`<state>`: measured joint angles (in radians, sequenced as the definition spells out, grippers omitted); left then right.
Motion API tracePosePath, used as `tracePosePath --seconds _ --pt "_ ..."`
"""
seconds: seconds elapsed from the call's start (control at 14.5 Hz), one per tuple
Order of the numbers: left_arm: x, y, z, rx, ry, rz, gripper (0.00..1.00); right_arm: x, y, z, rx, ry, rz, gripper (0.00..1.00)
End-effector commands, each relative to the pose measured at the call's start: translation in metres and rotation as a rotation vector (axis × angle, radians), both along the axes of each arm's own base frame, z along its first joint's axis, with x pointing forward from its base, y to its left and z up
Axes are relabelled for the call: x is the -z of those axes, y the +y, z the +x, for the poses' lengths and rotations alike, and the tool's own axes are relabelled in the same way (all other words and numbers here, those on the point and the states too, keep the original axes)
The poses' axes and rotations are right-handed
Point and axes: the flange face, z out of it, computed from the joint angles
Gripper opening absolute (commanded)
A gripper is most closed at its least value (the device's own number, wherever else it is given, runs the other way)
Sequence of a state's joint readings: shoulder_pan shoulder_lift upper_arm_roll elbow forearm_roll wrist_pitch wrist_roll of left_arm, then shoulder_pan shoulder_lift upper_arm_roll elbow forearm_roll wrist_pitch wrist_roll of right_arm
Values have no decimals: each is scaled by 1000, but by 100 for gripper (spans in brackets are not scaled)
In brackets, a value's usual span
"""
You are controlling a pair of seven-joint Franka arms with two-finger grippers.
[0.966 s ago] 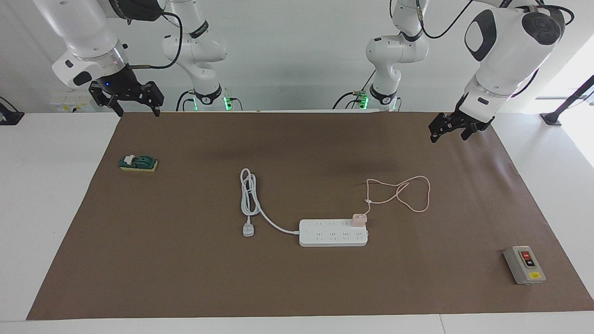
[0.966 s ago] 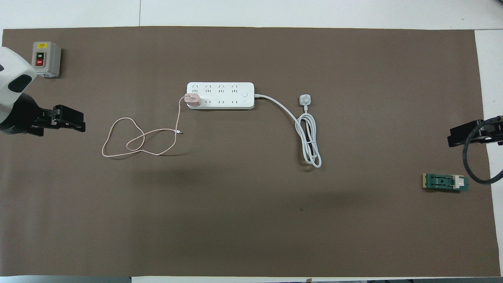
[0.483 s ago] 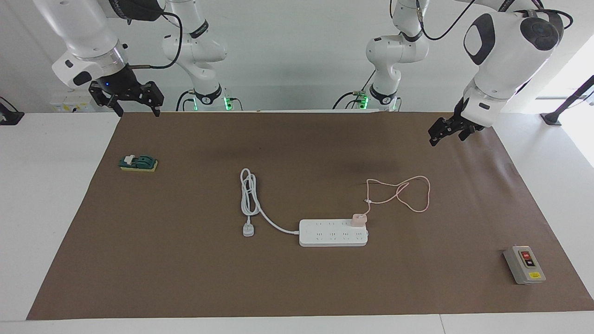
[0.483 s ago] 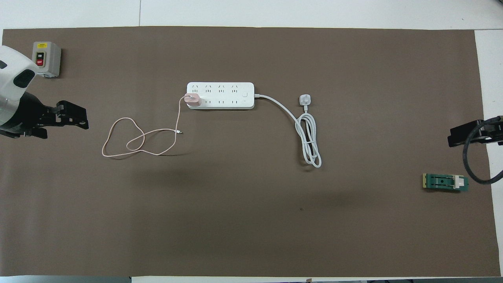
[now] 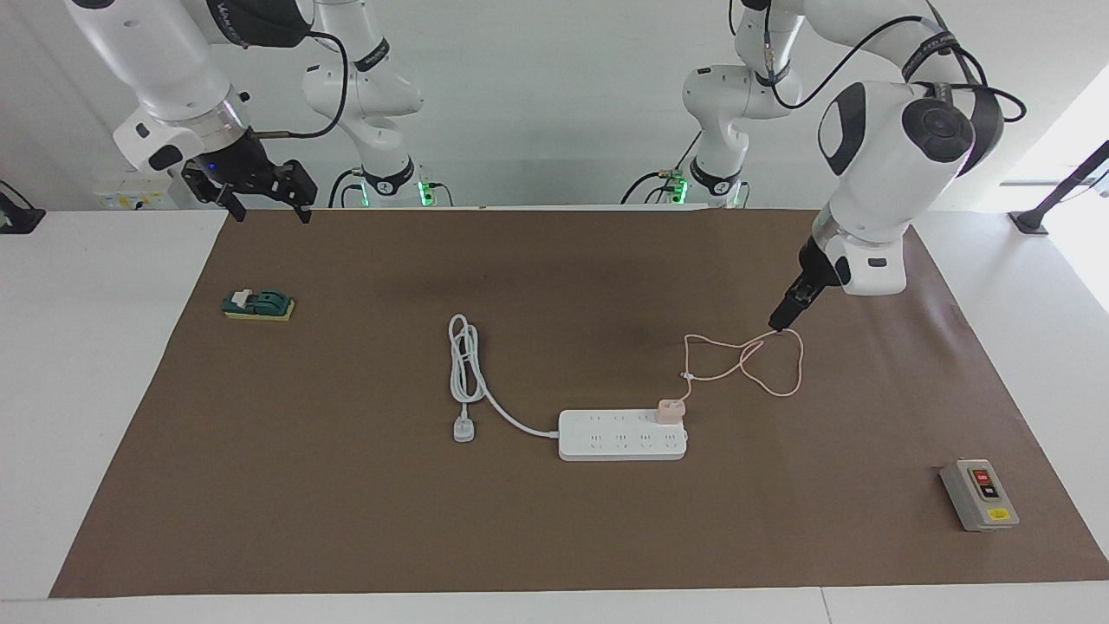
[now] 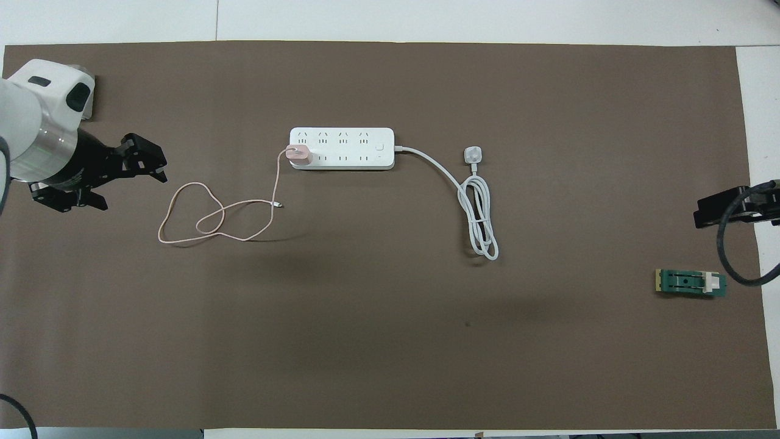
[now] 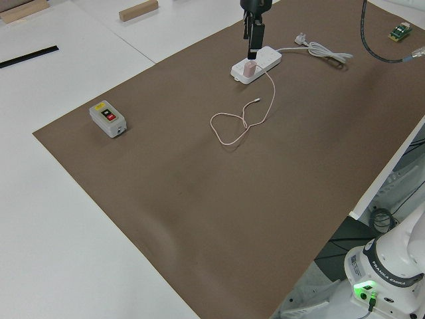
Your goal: Unplug charger and place it aside
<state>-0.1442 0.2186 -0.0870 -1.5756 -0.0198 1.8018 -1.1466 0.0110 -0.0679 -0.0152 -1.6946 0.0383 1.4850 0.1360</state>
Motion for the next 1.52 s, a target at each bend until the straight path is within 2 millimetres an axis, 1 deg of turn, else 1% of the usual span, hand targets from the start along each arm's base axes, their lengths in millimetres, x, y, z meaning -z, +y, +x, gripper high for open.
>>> tracePosePath --seconds 0.0,0.07,0.14,0.21,0.28,0.34,0.41,0.48,0.55,0.62,0.69,0.76,0.83,0.9,0.97,1.1,1.17,1.31,1.38,1.45 --pt "15 -28 21 -324 -62 -29 100 32 41 1 170 30 56 100" --pt "19 -32 25 -415 -76 -43 100 50 47 12 255 68 90 100" --pt "32 -42 30 -515 -82 -57 100 67 55 22 330 99 122 100" --pt "42 -57 31 -591 -79 -58 100 85 73 33 399 126 159 100" --pt "55 -65 32 -633 -64 -53 100 101 86 42 484 150 187 100" --pt "62 -71 35 -638 -54 -48 100 118 102 52 575 174 217 100" --pt "86 -84 38 -609 -49 -6 100 149 138 68 729 220 289 100" --pt "111 -88 43 -615 -26 10 100 167 159 75 809 260 325 100" --pt "123 -96 46 -617 -17 14 100 181 168 87 898 318 371 100" --pt "138 -103 50 -618 -9 26 100 193 178 106 962 377 415 100" --pt "148 -105 51 -623 -15 48 100 194 187 116 1009 411 438 100" --pt "156 -108 53 -624 -32 54 100 199 203 121 1065 456 448 100" --pt "158 -109 54 -623 -38 51 100 215 218 124 1092 497 448 100" --pt "158 -108 55 -622 -38 53 100 223 228 127 1103 525 456 100" --pt "158 -108 54 -622 -32 55 100 226 235 131 1143 570 479 100" --pt "160 -114 50 -622 -16 63 100 243 256 127 1164 606 461 100" --pt "159 -119 46 -620 -11 65 100 251 260 127 1168 599 455 100" --pt "160 -123 43 -630 1 75 100 265 263 130 1188 602 454 100" --pt "159 -128 41 -624 2 74 100 275 265 136 1199 617 456 100" --pt "160 -131 39 -632 3 75 100 277 269 145 1203 624 472 100"
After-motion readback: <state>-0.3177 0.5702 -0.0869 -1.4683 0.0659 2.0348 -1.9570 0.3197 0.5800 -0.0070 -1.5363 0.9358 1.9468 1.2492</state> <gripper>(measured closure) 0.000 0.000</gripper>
